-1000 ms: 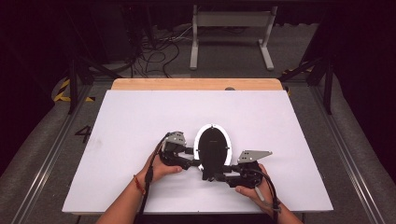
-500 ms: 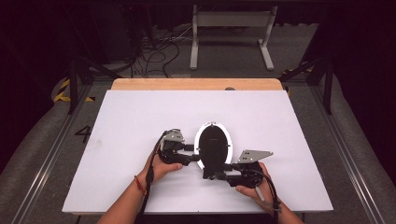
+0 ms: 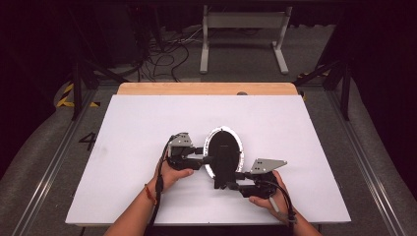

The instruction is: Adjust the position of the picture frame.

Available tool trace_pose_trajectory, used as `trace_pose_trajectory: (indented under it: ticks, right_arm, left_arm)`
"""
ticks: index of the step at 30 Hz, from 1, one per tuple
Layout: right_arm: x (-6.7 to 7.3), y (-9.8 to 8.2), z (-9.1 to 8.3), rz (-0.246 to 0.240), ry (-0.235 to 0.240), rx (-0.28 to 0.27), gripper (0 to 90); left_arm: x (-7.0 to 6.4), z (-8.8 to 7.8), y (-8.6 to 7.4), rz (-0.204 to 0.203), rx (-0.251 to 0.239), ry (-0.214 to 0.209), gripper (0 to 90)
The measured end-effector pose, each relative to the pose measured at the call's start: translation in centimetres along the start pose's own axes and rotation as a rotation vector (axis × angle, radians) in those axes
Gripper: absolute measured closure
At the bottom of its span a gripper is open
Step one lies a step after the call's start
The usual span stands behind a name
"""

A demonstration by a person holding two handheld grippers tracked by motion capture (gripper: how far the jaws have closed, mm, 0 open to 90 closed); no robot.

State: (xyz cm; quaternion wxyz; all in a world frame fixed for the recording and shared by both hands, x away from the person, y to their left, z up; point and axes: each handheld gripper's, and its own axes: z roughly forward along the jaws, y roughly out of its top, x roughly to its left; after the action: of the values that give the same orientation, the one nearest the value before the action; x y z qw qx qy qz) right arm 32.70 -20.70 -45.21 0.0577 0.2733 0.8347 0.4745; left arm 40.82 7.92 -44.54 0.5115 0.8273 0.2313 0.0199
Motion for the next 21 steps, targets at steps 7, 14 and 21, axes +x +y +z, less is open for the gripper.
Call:
trace_pose_trajectory:
  ticks: [7,14,21]
  right_arm:
    - [0.2,0.0,0.1,-0.006,-0.013,-0.003,58.5]
    - [-0.1,0.1,0.2,0.005,-0.01,-0.003,60.1]
    - [-0.1,0.1,0.4,0.005,-0.02,0.004,61.2]
  left_arm:
    - [-0.4,-0.7,0.1,0.031,-0.036,0.017,58.3]
    - [-0.5,-0.9,0.1,0.061,-0.052,0.024,59.8]
    - [-0.7,-1.1,0.1,0.086,-0.057,0.028,60.0]
